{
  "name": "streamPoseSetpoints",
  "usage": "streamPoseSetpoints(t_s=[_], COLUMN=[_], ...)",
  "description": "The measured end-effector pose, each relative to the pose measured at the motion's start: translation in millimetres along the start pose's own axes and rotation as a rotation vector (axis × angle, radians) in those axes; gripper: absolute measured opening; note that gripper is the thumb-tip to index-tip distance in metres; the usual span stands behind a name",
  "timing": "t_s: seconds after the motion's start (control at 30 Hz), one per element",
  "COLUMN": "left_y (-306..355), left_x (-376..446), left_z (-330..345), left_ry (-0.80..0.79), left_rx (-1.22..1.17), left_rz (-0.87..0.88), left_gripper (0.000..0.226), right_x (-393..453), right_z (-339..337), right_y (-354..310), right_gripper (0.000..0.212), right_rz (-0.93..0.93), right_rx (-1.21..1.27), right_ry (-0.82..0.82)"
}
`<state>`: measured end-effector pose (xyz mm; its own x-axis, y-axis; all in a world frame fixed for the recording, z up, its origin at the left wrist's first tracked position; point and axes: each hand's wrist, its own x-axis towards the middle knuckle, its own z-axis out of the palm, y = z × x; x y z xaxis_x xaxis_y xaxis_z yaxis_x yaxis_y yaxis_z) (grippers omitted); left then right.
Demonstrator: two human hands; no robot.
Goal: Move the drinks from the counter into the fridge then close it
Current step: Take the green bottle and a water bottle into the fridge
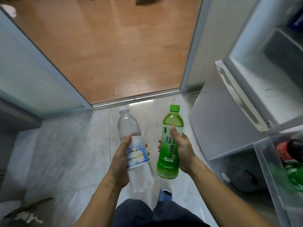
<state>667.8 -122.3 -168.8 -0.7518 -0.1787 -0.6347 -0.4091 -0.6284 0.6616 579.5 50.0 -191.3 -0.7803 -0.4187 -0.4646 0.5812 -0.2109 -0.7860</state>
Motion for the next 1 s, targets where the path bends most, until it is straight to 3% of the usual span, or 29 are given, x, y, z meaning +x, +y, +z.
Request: streamPoseSetpoints(t_s=[0.1,0.3,0.5,0.57,0.8,0.87,1.0], left_y=[27.0,72.6,126.0,144.0,160.4,155.6,143.6], left_x=[41.6,138.6,229.8,255.3,301.6,304.4,302.1], left_z=[30.3,81.7,132.8,155.0,261.5,295.5,371.8], left_ry=[-0.069,-0.226,-0.418,-0.489,-0.686,-0.749,-0.935], left_rx=[0.021,0.152,0.343,0.408,0.621,0.652,0.667], left_rz=[-0.022,-0.093,-0.141,-0.171,-0.279,-0.288,-0.237], left_gripper=[0.054,0.056,0.056,0.054,0.091,0.098,0.089], right_x=[34.1,99.4,152.0,162.7,167.4,162.1,141.0], right_z=[-11.0,-36.2,-44.7,-46.1,-71.7,-85.9,-126.4], right_y=[-24.2,-60.0,-103.9,-122.5,-182.1,-199.2,-236.4], right_gripper=[0.055,0.076,0.062,0.069,0.101,0.094,0.039], right_rz=[-0.020,-0.072,-0.175,-0.215,-0.363,-0.423,-0.571], right_rx=[0.050,0.144,0.251,0.289,0.417,0.486,0.495], right_ry=[0.053,0.252,0.540,0.615,0.832,0.896,1.041])
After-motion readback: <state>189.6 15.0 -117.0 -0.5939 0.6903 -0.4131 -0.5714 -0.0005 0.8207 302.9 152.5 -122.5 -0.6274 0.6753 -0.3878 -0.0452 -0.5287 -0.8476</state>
